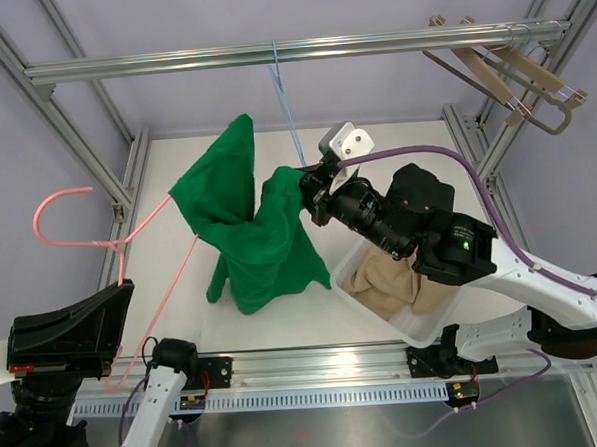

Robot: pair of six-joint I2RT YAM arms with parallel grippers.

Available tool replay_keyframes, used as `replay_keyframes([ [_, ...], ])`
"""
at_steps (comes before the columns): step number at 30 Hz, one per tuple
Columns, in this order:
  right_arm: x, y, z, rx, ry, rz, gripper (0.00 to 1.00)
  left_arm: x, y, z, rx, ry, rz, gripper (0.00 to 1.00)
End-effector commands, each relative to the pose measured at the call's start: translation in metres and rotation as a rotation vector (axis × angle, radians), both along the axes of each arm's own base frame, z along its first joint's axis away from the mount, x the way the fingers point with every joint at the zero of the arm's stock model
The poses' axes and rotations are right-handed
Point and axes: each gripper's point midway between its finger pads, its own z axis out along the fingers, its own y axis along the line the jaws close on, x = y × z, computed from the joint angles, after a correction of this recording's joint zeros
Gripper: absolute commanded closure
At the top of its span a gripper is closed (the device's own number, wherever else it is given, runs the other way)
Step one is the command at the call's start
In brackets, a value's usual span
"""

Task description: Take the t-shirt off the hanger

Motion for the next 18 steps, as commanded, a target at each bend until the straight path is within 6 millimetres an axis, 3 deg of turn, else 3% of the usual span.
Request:
replay_keyframes([
  [1,-0.003,0.009,0.027,0.067,-0.122,0.118,1.00,-0.047,-0.005,0.018,0.026,-0.132,-0.109,1.00],
  [2,-0.005,0.012,0.024,0.091,-0.117,0.147,1.00,-0.050,-0.005,0.020,0.025,-0.142,-0.126,1.00],
  [4,0.000,0.016,0.015,0.100,-0.112,0.165,0.86,-0.060,-0.009,0.024,0.038,-0.179,-0.174,1.00],
  [8,0.004,0.028,0.000,0.101,-0.074,0.229,0.36,-0.070,-0.014,0.028,0.041,-0.195,-0.256,1.00],
  [10,-0.006,0.039,0.003,0.134,-0.082,0.320,0.10,-0.074,-0.016,0.029,0.046,-0.205,-0.284,1.00],
  [11,-0.012,0.045,0.002,0.140,-0.078,0.370,0.04,-0.074,-0.016,0.028,0.044,-0.203,-0.288,1.00],
  [15,-0.033,0.058,-0.001,0.142,-0.060,0.576,0.00,-0.068,-0.018,0.023,0.048,-0.188,-0.289,1.00],
  [17,-0.051,0.057,-0.002,0.153,-0.032,0.719,0.00,-0.065,-0.018,0.020,0.048,-0.184,-0.284,1.00],
  [18,-0.051,0.055,-0.005,0.143,-0.027,0.744,0.01,-0.064,-0.018,0.020,0.046,-0.183,-0.283,1.00],
])
